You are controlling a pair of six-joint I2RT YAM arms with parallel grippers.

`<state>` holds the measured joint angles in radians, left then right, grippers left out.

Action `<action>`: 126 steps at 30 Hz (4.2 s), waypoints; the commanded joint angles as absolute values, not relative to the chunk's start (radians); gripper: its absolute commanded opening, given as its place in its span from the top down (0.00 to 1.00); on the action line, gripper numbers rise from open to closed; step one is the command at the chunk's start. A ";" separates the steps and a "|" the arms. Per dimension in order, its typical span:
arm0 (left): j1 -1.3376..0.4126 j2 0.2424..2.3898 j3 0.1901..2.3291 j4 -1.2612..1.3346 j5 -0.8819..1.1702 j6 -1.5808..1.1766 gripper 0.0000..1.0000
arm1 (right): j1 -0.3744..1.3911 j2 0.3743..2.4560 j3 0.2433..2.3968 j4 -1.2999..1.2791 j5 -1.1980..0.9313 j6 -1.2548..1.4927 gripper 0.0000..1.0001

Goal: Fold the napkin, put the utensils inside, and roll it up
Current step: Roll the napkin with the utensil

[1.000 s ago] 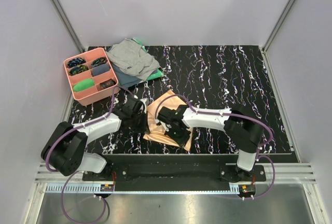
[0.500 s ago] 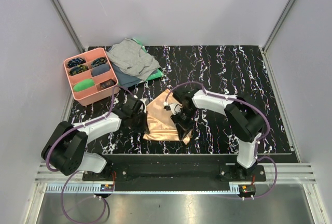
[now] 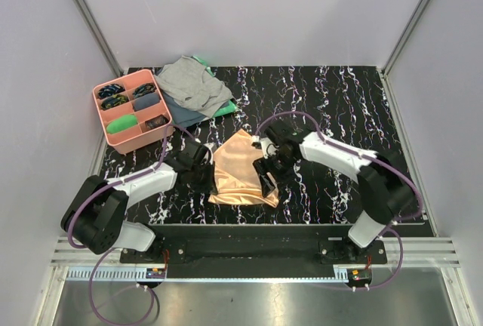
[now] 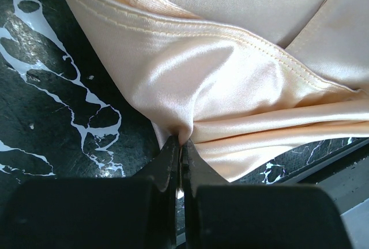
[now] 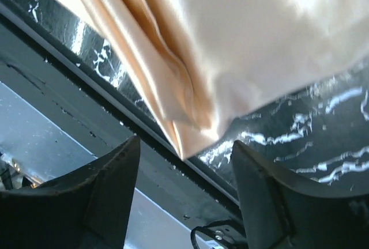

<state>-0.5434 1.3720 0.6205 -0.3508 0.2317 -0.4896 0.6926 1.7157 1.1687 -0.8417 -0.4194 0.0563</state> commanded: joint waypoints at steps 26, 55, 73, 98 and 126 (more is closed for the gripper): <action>-0.540 1.397 0.646 -0.380 0.202 -0.468 1.00 | 0.813 1.493 0.854 -0.543 -0.442 0.563 0.32; -0.540 1.396 0.641 -0.388 0.202 -0.472 1.00 | 0.799 1.612 0.914 -0.491 -0.123 0.523 0.39; -0.538 1.450 0.686 -0.414 0.206 -0.453 1.00 | 1.193 1.440 0.956 -0.387 0.244 0.077 0.18; -0.540 1.474 0.726 -0.431 0.215 -0.420 1.00 | 1.193 1.720 0.985 -0.179 0.198 -0.213 0.37; -0.477 1.120 0.615 -0.440 0.071 -0.541 0.21 | 1.082 1.813 1.061 -0.422 -0.291 -0.046 0.63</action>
<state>-0.4835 1.2102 0.6449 -0.4648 0.0978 -0.4999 1.0943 1.7645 1.0630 -0.3481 -0.1936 -0.0780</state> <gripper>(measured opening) 0.758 0.377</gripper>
